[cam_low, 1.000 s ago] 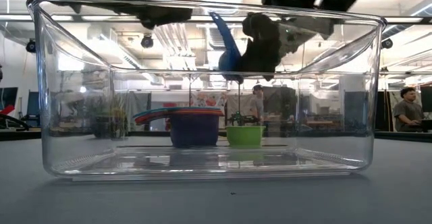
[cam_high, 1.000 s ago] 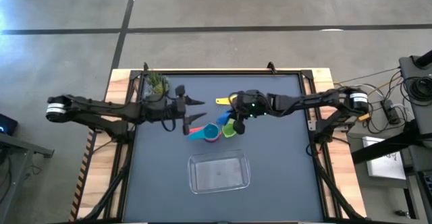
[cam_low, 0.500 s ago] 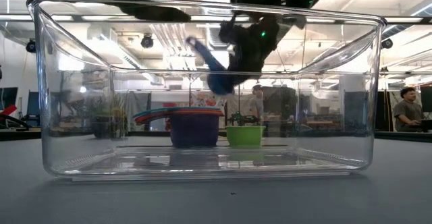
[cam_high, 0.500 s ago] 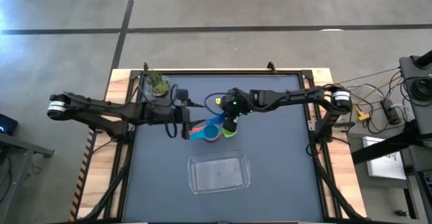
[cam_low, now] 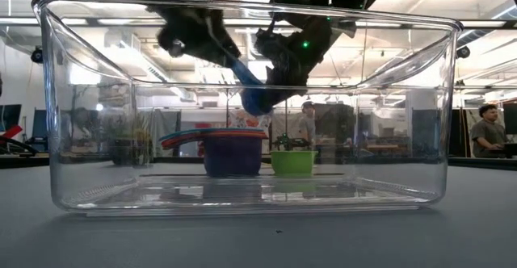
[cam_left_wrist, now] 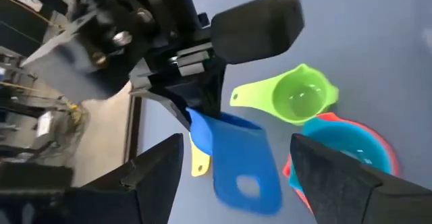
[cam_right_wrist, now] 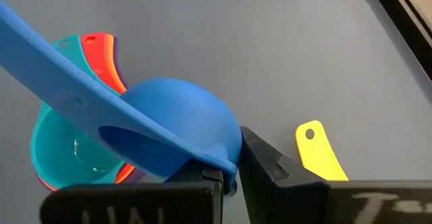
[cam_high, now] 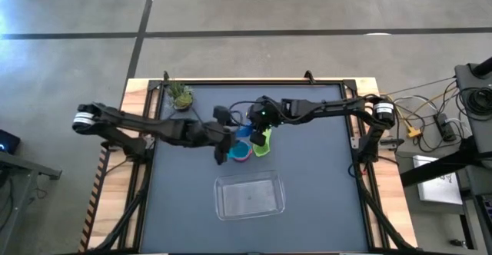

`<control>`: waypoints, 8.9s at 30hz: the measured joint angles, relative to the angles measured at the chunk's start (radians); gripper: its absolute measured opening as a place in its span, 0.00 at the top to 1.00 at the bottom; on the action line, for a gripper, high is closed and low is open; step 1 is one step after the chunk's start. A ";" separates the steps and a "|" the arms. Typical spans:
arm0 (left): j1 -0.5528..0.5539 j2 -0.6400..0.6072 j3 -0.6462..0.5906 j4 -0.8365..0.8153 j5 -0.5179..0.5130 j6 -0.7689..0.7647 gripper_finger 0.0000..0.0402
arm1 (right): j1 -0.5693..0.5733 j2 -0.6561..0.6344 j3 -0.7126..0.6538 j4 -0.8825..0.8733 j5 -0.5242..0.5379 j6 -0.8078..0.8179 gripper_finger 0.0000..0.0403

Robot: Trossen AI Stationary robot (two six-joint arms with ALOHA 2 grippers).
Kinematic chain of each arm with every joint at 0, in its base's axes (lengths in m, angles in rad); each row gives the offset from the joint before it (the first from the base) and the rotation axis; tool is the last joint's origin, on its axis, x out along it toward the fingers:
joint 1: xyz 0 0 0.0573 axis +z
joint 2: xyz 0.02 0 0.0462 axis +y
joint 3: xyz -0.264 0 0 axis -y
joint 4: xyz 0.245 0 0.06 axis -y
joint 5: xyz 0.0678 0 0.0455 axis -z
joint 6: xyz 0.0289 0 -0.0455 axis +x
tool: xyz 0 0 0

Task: Nest measuring cups in basket
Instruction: Stack the blue measuring cup on top of the light blue measuring cup, then remove the blue measuring cup from the light blue measuring cup, then stack the green measuring cup on top of the light blue measuring cup

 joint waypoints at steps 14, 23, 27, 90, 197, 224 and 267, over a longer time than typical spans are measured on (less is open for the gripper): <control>-0.023 0.223 0.149 -0.099 -0.134 0.110 0.45 | 0.000 0.000 -0.003 -0.035 0.000 0.000 0.96; -0.024 0.219 0.157 -0.139 -0.172 0.095 0.67 | 0.000 0.000 -0.003 -0.036 0.000 0.007 0.96; -0.025 0.219 0.157 -0.160 -0.173 0.094 0.75 | 0.000 0.000 -0.003 -0.040 -0.001 0.007 0.96; -0.156 0.000 -0.338 0.184 -0.028 -0.754 0.62 | 0.022 -0.261 -0.073 -0.205 0.003 -0.055 0.68; -0.173 -0.080 -0.287 0.173 -0.049 -0.317 0.60 | 0.022 -0.259 -0.173 -0.146 0.001 -0.071 0.70; -0.200 -0.277 -0.287 -0.045 -0.485 -0.276 1.00 | 0.022 -0.259 -0.173 -0.146 0.000 -0.071 0.70; -0.248 -0.208 -0.260 -0.139 -0.365 -0.650 0.51 | 0.010 -0.259 -0.418 0.051 -0.012 0.134 0.69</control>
